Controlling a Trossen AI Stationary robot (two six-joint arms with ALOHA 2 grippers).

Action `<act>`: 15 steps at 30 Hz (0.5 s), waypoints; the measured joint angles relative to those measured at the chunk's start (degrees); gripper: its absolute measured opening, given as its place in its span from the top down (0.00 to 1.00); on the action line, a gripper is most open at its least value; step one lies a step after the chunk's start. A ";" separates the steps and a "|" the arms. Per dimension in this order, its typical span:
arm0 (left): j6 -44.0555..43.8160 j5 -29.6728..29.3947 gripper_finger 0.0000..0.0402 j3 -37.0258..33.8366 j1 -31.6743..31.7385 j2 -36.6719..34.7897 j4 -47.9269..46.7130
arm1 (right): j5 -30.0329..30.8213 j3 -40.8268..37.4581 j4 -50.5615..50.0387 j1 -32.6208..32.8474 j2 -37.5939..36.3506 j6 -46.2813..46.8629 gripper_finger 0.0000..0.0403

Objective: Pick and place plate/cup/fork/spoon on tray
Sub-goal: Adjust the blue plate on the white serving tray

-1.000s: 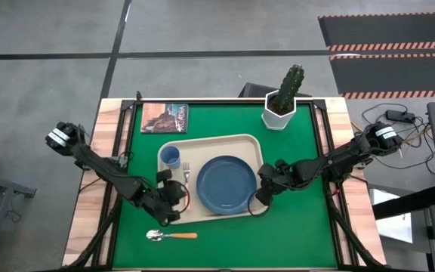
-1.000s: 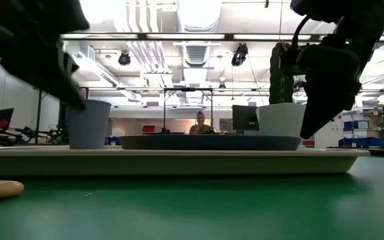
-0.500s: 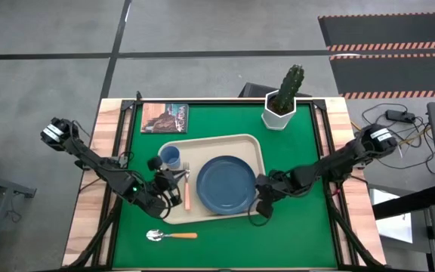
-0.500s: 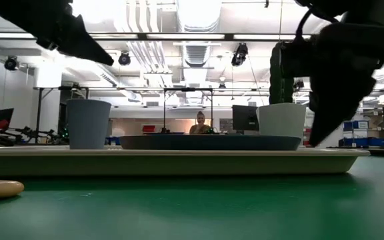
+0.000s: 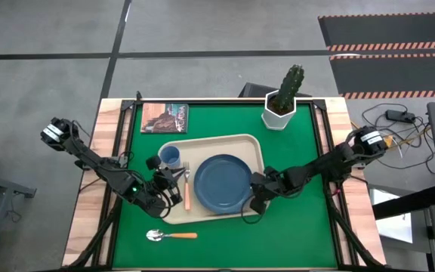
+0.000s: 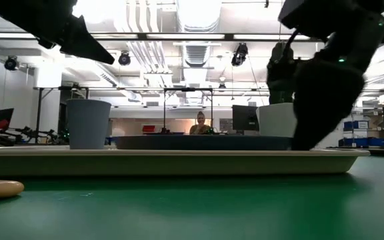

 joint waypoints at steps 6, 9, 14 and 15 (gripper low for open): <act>-0.06 -0.11 0.98 -0.02 0.00 0.00 -0.04 | 1.87 0.00 3.53 -2.87 0.36 -2.59 0.98; -0.45 0.43 0.98 -0.02 -0.04 0.00 -0.01 | 0.95 0.00 2.46 -3.06 -1.07 -3.39 0.98; -0.56 9.72 0.98 0.50 -0.04 -0.01 1.32 | 0.89 0.00 2.11 -2.11 -4.55 -3.78 0.98; -0.62 12.93 0.98 0.74 -0.04 -0.02 1.99 | 0.89 0.00 2.08 -1.77 -5.30 -4.18 0.98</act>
